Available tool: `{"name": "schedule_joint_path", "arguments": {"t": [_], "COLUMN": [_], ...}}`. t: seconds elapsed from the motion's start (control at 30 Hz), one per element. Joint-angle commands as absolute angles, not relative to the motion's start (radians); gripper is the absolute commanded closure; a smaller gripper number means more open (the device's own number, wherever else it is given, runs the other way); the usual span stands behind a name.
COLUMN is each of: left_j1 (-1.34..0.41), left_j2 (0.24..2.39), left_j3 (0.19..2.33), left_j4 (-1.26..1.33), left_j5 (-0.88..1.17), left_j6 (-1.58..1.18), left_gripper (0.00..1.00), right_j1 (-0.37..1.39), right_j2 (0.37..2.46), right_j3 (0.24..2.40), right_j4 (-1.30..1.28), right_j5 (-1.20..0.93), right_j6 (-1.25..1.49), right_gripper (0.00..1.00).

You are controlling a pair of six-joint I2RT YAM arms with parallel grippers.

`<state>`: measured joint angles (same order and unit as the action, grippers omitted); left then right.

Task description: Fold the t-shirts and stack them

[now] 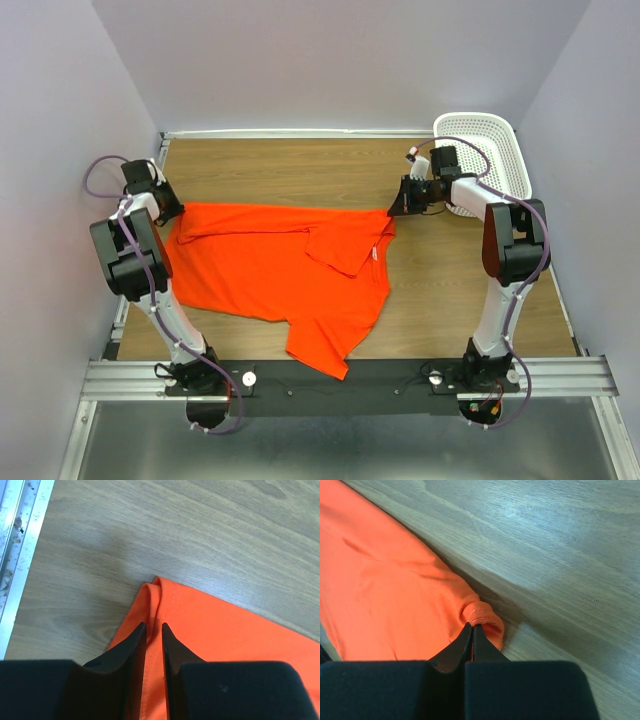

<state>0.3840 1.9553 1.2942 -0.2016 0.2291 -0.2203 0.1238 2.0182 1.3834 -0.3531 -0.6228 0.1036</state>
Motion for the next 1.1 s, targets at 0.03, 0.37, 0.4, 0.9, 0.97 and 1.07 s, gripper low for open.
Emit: {"name": "schedule_joint_path", "arguments": {"t": [0.03, 0.37, 0.4, 0.9, 0.97, 1.07], "left_j1": [0.379, 0.377, 0.377, 0.377, 0.379, 0.376], "left_j2": [1.988, 1.996, 1.994, 2.045, 2.059, 2.081], "left_j3": [1.322, 1.364, 1.368, 1.503, 1.512, 1.532], "left_j4": [-0.203, -0.198, -0.198, -0.209, -0.193, -0.189], "left_j5": [0.204, 0.291, 0.304, 0.232, 0.227, 0.221], "left_j6": [-0.210, -0.212, -0.212, -0.235, -0.248, -0.258], "left_gripper": [0.76, 1.00, 1.00, 1.00, 1.00, 1.00], "right_j1": [0.117, 0.117, 0.117, 0.115, 0.117, 0.115], "right_j2": [2.039, 2.040, 2.040, 2.039, 2.039, 2.042], "right_j3": [1.408, 1.408, 1.408, 1.405, 1.405, 1.405], "right_j4": [-0.377, -0.379, -0.379, -0.379, -0.382, -0.382], "right_j5": [-0.646, -0.641, -0.641, -0.620, -0.614, -0.607], "right_j6": [0.094, 0.092, 0.091, 0.083, 0.081, 0.078], "right_gripper": [0.97, 0.97, 0.97, 0.97, 0.97, 0.97]}}
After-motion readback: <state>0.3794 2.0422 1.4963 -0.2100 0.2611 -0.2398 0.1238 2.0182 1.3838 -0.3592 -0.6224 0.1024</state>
